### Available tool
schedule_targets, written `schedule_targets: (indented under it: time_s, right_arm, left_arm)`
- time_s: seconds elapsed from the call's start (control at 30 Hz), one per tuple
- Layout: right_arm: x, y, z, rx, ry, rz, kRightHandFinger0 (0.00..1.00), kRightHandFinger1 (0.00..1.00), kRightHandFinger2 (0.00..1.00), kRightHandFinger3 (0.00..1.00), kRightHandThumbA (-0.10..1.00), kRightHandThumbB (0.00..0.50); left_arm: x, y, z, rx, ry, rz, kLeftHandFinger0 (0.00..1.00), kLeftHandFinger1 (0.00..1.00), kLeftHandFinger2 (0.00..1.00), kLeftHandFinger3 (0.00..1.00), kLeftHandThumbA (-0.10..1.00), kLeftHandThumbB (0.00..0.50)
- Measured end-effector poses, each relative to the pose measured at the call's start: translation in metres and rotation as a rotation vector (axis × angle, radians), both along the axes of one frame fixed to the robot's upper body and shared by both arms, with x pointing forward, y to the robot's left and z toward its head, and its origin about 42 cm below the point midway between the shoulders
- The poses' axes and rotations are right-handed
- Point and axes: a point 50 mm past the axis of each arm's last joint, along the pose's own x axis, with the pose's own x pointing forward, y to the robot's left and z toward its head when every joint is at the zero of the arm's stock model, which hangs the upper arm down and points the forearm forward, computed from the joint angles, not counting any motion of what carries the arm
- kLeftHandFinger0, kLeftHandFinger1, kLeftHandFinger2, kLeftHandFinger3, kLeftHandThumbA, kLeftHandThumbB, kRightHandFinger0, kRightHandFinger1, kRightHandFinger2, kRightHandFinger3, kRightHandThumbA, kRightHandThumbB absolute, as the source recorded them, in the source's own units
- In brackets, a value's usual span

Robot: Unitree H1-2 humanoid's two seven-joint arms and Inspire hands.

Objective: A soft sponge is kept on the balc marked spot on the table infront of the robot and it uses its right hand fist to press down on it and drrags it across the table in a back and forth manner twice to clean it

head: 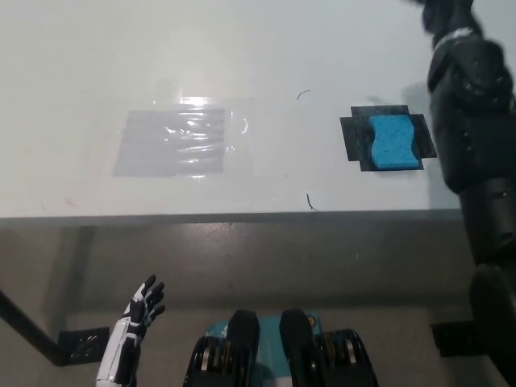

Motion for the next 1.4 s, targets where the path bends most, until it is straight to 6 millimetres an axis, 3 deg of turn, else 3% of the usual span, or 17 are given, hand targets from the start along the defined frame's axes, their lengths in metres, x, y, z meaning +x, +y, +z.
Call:
schedule_targets:
  time_s: [0.13,0.23,0.27,0.37,0.53,0.83,0.9,1.03,1.2,1.4]
  right_arm:
    - [0.006,-0.001,-0.059,0.013,0.186,-0.038,0.0,0.0,0.07,0.02,1.0,0.121]
    - [0.003,-0.005,-0.097,0.026,0.296,-0.066,0.0,0.01,0.3,0.29,1.0,0.14]
    - [0.001,-0.006,-0.107,0.036,0.324,-0.072,0.0,0.0,0.33,0.3,1.0,0.129]
    - [-0.005,-0.01,-0.13,0.05,0.38,-0.088,0.0,0.01,0.35,0.33,1.0,0.188]
    - [-0.019,-0.017,-0.165,0.049,0.448,-0.11,0.0,0.01,0.36,0.37,1.0,0.162]
    - [-0.028,-0.014,-0.18,0.055,0.433,-0.108,0.0,0.0,0.23,0.31,1.0,0.131]
    - [-0.03,-0.013,-0.184,0.056,0.436,-0.107,0.0,0.0,0.23,0.31,1.0,0.116]
    - [-0.032,-0.011,-0.188,0.056,0.433,-0.105,0.0,0.0,0.24,0.3,1.0,0.149]
    - [-0.033,-0.01,-0.189,0.056,0.432,-0.096,0.0,0.0,0.25,0.36,1.0,0.109]
    - [-0.033,-0.009,-0.189,0.064,0.428,-0.089,0.0,0.0,0.22,0.29,1.0,0.127]
  left_arm:
    - [0.0,0.0,0.0,0.001,-0.004,-0.002,1.0,1.0,1.0,1.0,1.0,0.3]
    - [0.0,-0.001,0.0,0.001,-0.01,-0.006,1.0,1.0,1.0,1.0,1.0,0.291]
    - [0.0,-0.001,0.001,0.002,-0.013,-0.006,1.0,1.0,1.0,1.0,1.0,0.3]
    - [0.0,-0.001,0.001,0.003,-0.018,-0.008,1.0,1.0,1.0,1.0,1.0,0.3]
    - [0.0,-0.002,0.001,0.004,-0.021,-0.01,1.0,1.0,1.0,1.0,1.0,0.301]
    - [-0.001,-0.003,0.0,0.012,-0.023,-0.016,1.0,1.0,1.0,1.0,1.0,0.291]
    - [-0.001,-0.003,0.0,0.013,-0.023,-0.017,1.0,1.0,1.0,1.0,1.0,0.29]
    - [-0.001,-0.003,0.0,0.016,-0.023,-0.018,1.0,1.0,1.0,1.0,1.0,0.308]
    - [-0.001,-0.003,0.0,0.021,-0.024,-0.019,1.0,1.0,1.0,1.0,1.0,0.281]
    - [0.0,-0.002,0.0,0.027,-0.025,-0.021,1.0,1.0,1.0,1.0,1.0,0.306]
